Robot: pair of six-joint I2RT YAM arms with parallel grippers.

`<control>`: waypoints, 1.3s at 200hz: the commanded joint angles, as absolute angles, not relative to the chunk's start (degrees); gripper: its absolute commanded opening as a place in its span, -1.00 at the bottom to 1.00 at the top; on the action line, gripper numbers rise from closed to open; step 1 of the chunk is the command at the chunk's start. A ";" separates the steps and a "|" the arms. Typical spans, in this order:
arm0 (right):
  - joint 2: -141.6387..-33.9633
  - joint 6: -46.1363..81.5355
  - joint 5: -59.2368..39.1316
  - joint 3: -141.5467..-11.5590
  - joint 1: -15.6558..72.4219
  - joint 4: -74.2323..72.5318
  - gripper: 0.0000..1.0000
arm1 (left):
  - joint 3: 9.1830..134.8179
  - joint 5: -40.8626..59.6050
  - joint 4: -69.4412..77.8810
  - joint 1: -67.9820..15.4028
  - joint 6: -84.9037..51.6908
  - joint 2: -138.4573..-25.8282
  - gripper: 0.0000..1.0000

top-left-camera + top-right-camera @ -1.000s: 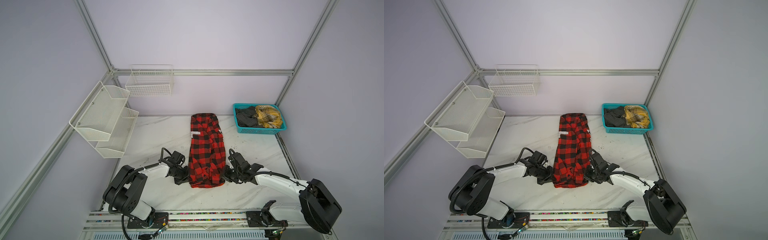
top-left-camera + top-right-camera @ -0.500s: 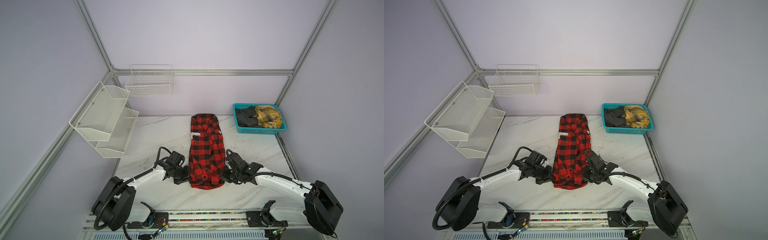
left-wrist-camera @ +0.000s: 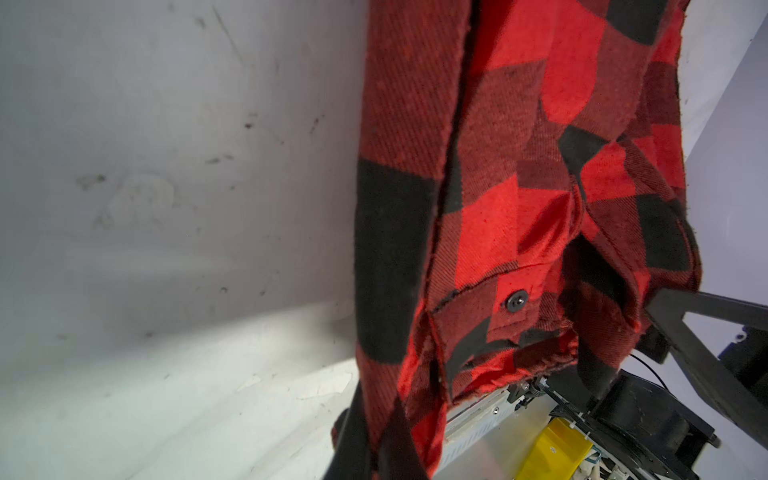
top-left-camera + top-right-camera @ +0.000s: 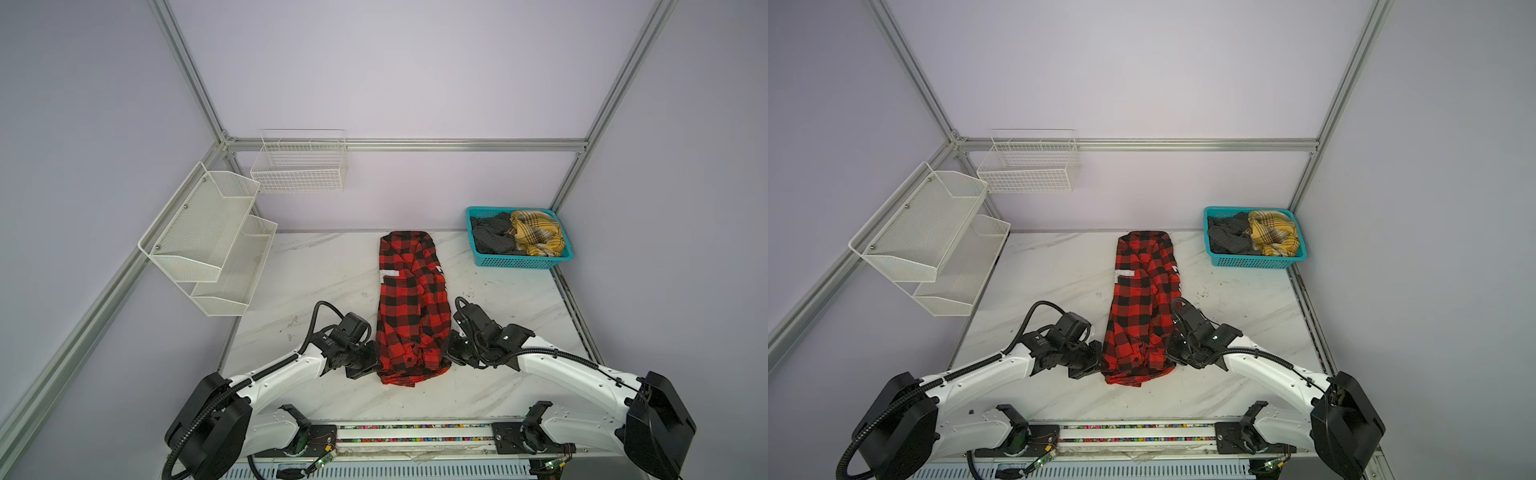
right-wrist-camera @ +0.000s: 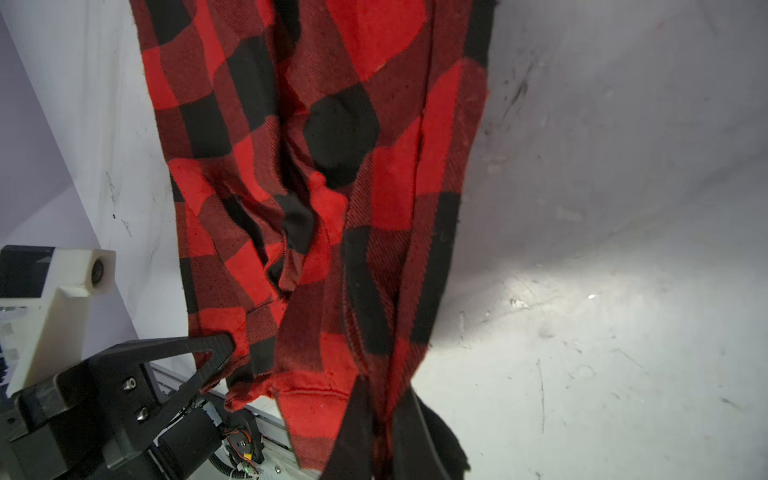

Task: Fold and stack the long sleeve shirts
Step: 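Lift the near hem with both grippers and pull it toward the robot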

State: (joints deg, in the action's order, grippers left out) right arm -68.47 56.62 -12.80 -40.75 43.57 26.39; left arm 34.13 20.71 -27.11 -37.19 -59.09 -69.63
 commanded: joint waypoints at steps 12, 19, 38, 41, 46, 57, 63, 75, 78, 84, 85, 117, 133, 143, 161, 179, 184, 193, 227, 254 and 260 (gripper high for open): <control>-67.57 56.59 -12.58 -37.88 44.38 26.89 -1.00 | 31.28 16.60 -27.26 -41.12 -63.36 -68.07 -1.00; -67.35 57.16 -12.53 -37.28 44.38 27.15 -1.00 | 30.68 16.63 -27.38 -41.13 -63.82 -68.27 -1.00; -65.53 58.61 -13.28 -35.78 45.41 26.54 -1.00 | 29.51 16.34 -27.16 -41.68 -65.01 -67.93 -1.00; -65.14 58.70 -13.20 -35.62 45.51 26.59 -1.00 | 29.44 16.27 -27.16 -41.81 -65.10 -67.75 -1.00; -64.72 58.75 -13.16 -35.20 45.59 26.67 -1.00 | 29.31 16.02 -27.17 -42.05 -65.25 -67.28 -1.00; -64.59 58.65 -13.10 -34.81 45.61 27.01 -1.00 | 29.03 15.37 -27.15 -42.39 -65.61 -66.35 -1.00; -64.91 58.54 -13.10 -34.89 45.66 27.16 -1.00 | 28.94 15.08 -27.11 -42.58 -65.60 -65.96 -1.00; -65.38 58.75 -13.26 -34.90 45.94 27.08 -1.00 | 28.91 14.83 -27.15 -42.58 -65.49 -65.66 -1.00; -65.41 58.83 -13.27 -34.89 46.03 27.01 -1.00 | 28.84 14.85 -27.15 -42.62 -65.48 -65.71 -1.00; -65.39 59.17 -13.20 -34.94 46.22 26.79 -1.00 | 28.93 15.06 -27.01 -42.62 -65.48 -65.82 -1.00; -65.34 59.20 -13.19 -35.00 46.27 26.75 -1.00 | 28.92 15.05 -26.99 -42.63 -65.48 -65.82 -1.00; -64.81 59.90 -12.15 -35.59 47.09 27.50 -1.00 | 28.86 14.99 -26.68 -43.00 -65.91 -65.14 -1.00; -64.45 60.18 -12.06 -35.35 47.25 27.55 -1.00 | 28.67 14.76 -26.51 -43.05 -66.65 -64.54 -1.00; -64.45 60.31 -12.04 -35.25 47.38 27.51 -1.00 | 28.70 14.85 -26.46 -43.05 -67.04 -64.36 -1.00; -64.51 60.36 -11.70 -35.50 47.62 27.66 -1.00 | 28.69 14.83 -26.36 -43.06 -67.24 -64.16 -1.00; -64.52 60.38 -11.69 -35.59 47.80 27.69 -1.00 | 28.27 14.84 -26.35 -43.12 -67.65 -63.82 -1.00; -64.60 60.38 -11.69 -35.60 47.85 27.69 -1.00 | 28.12 14.81 -26.30 -43.20 -67.75 -63.69 -1.00; -64.71 60.38 -11.69 -35.71 48.05 27.69 -1.00 | 27.94 14.85 -26.21 -43.29 -68.00 -63.54 -1.00; -64.56 60.38 -11.25 -36.21 48.86 28.51 -1.00 | 27.74 14.85 -26.22 -43.84 -68.48 -62.85 -1.00; -64.45 60.14 -11.07 -36.63 49.22 29.21 -1.00 | 27.65 14.70 -26.21 -44.23 -68.90 -62.36 -1.00; -64.43 60.04 -10.95 -36.73 49.29 29.42 -1.00 | 27.67 14.68 -26.20 -44.36 -68.98 -62.27 -1.00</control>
State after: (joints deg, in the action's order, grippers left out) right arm -65.23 58.76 -12.36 -35.14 48.62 26.52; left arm 29.95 15.33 -27.09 -43.79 -67.90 -63.48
